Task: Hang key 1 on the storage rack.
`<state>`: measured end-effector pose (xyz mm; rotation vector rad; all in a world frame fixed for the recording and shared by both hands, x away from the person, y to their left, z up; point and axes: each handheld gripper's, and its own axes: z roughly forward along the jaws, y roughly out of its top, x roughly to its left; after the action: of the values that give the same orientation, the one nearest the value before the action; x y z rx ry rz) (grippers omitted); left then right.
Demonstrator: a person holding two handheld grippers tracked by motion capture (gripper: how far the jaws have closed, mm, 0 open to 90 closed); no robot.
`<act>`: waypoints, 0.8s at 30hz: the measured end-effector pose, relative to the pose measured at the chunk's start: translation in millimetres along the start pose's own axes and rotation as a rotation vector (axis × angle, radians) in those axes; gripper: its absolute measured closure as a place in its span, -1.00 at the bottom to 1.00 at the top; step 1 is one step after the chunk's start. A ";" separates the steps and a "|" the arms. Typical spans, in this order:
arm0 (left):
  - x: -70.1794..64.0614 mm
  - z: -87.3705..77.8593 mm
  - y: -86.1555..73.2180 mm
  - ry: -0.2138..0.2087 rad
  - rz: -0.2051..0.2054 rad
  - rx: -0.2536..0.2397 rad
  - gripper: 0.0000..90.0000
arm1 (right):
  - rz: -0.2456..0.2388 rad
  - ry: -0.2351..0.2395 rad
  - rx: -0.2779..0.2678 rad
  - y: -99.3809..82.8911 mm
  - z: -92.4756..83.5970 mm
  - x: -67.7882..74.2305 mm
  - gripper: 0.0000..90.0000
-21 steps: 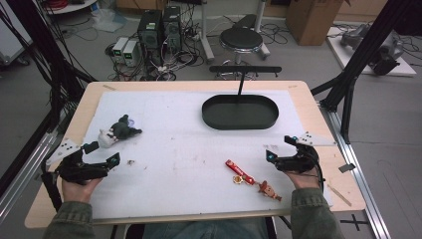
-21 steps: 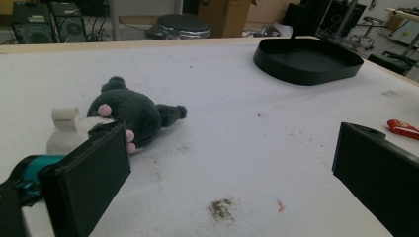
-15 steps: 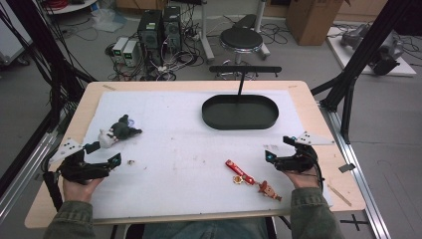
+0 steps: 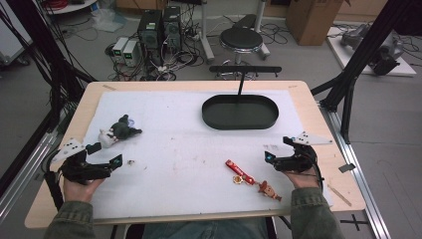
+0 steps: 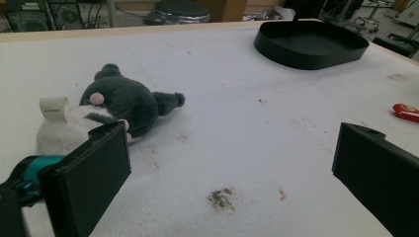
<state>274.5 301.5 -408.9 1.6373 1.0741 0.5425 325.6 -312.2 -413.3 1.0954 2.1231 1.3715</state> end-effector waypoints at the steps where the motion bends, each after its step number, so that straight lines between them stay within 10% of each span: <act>1: 0.0 0.0 0.0 0.000 0.000 0.000 -0.96 | 0.002 0.000 0.003 0.2 0.2 0.3 -0.97; 24: -0.6 2.3 -0.5 -0.011 0.013 0.018 -0.96 | -0.038 0.033 0.036 4.2 7.4 13.2 -0.97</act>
<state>275.9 299.9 -410.0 1.6623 1.0629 0.5331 324.0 -296.7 -411.8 1.0476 2.1888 1.3476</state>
